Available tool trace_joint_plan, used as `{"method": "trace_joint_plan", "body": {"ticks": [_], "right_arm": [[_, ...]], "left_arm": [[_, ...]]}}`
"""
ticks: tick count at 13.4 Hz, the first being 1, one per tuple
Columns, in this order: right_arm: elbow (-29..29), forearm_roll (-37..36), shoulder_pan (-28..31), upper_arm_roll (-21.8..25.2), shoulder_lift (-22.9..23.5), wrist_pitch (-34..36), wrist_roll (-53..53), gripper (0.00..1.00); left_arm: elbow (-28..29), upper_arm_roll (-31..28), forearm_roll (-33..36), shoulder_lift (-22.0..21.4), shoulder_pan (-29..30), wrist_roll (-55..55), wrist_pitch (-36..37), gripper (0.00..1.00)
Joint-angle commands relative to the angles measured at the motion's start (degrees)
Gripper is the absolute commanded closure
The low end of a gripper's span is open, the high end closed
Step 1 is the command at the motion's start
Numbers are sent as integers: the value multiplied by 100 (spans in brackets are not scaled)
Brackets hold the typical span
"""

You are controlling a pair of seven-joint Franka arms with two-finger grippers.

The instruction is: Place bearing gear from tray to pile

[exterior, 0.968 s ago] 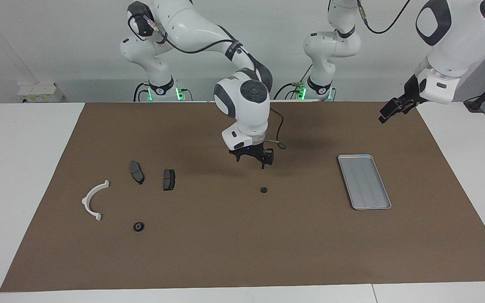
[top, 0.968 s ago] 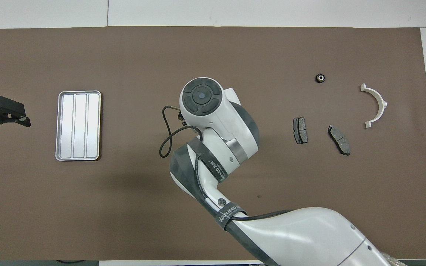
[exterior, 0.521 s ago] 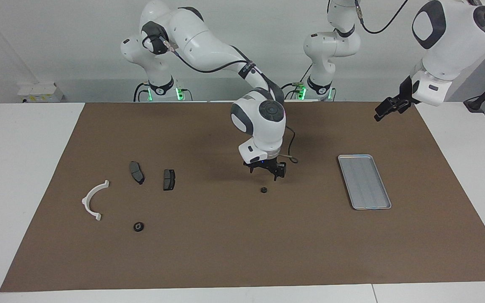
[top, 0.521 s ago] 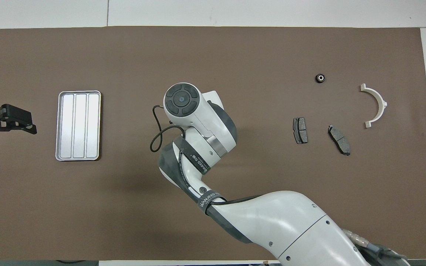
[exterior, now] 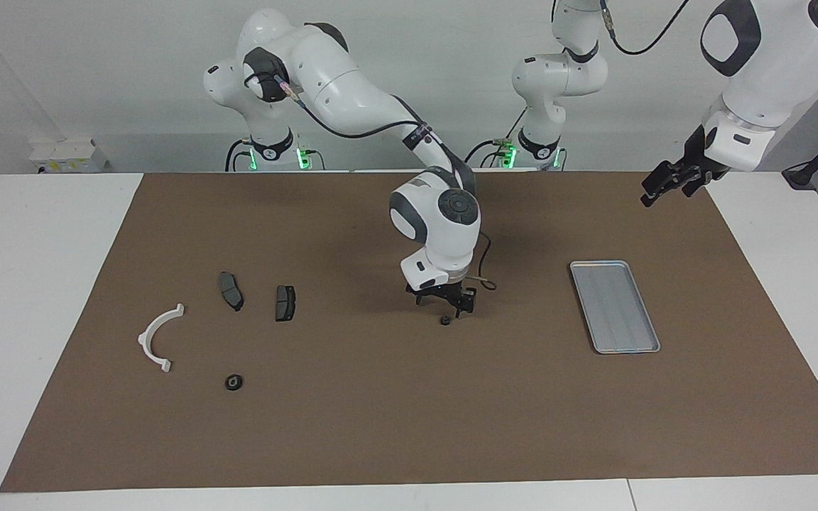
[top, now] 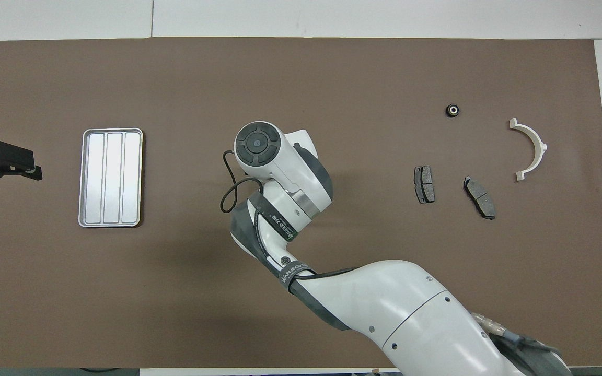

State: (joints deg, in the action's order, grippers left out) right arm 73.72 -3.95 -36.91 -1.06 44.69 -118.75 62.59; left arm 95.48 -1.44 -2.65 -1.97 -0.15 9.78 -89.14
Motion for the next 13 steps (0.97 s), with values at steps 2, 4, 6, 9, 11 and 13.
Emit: {"method": "trace_joint_plan", "body": {"ticks": [2, 4, 6, 9, 11, 13], "right_arm": [[-454, -115, 61, -52, 321, -9, 70, 0], [-648, -115, 79, -44, 400, 71, 61, 1], [-701, -115, 97, -18, 427, 62, 52, 3], [-684, -97, 106, -17, 453, -8, 69, 5], [-675, -89, 36, -17, 523, -26, 96, 8], [-675, -89, 9, -17, 532, -8, 105, 13]], "left_arm": [[137, 109, 54, -224, 94, -126, 125, 0], [137, 117, 54, -233, 94, -248, 125, 0], [137, 100, 54, -224, 85, -197, 108, 0], [137, 91, 54, -224, 76, -187, 64, 0], [137, 100, 54, -224, 15, -187, 63, 0], [111, 117, 54, -207, -29, -179, 55, 0]]}}
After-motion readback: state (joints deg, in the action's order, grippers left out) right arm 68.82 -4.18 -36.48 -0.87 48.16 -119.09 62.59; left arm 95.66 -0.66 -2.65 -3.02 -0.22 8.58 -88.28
